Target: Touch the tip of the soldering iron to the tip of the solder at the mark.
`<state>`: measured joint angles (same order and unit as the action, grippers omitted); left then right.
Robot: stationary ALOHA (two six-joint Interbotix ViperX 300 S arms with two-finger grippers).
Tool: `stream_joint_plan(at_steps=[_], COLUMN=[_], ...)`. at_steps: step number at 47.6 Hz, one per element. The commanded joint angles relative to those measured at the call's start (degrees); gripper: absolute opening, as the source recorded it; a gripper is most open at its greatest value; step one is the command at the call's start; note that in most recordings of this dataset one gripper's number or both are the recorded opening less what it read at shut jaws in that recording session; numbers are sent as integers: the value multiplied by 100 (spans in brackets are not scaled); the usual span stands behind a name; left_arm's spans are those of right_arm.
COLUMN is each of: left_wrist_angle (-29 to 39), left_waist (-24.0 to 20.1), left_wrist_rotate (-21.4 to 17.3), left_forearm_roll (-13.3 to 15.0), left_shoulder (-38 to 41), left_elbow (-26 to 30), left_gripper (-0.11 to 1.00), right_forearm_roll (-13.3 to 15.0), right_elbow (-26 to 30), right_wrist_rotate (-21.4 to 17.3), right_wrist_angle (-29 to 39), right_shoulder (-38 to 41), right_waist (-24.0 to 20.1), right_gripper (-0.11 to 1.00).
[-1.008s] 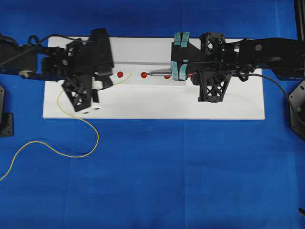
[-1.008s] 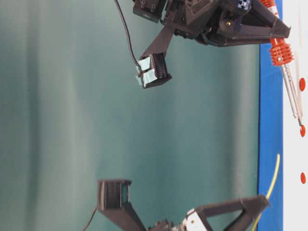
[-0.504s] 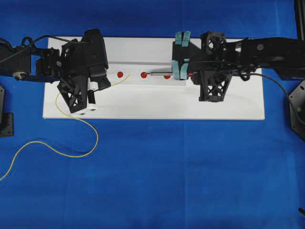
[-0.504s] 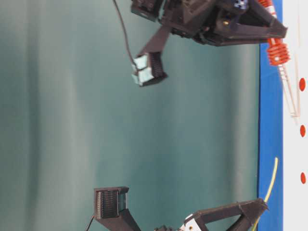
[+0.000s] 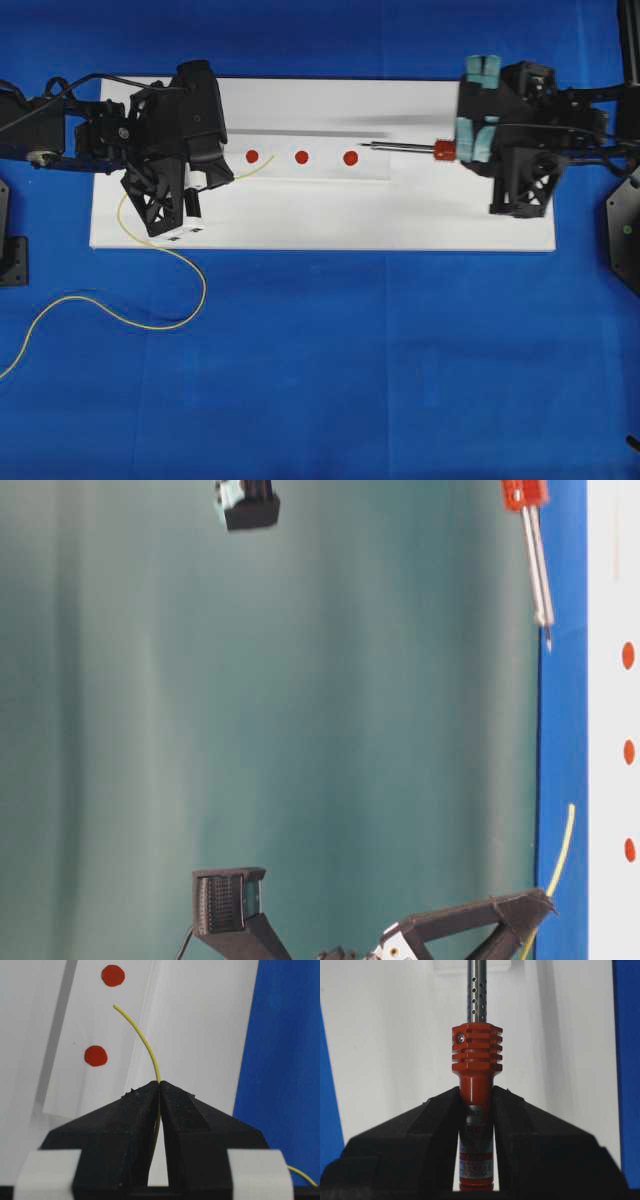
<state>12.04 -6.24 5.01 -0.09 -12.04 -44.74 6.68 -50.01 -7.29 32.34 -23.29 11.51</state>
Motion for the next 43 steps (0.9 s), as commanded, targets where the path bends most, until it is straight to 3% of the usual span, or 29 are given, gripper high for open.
stream_joint_plan(at_steps=[1, 17, 35, 43], left_wrist_angle=[-44, -158, -193, -193], left_waist=[9, 62, 62, 53], left_wrist_rotate=[9, 0, -79, -79], left_forearm_roll=[0, 9, 0, 0], left_shoulder=[-35, 299, 1494, 1846], left_elbow=[141, 589, 1731, 1907], left_gripper=[2, 2, 2, 2], right_forearm_roll=[26, 123, 132, 132], right_elbow=[0, 18, 26, 9], right_wrist_rotate=[0, 0, 0, 0], right_wrist_angle=[18, -9, -18, -35], right_shoulder=[-167, -62, 0, 9], right_waist=[0, 9, 9, 9], right_gripper=[6, 6, 6, 6])
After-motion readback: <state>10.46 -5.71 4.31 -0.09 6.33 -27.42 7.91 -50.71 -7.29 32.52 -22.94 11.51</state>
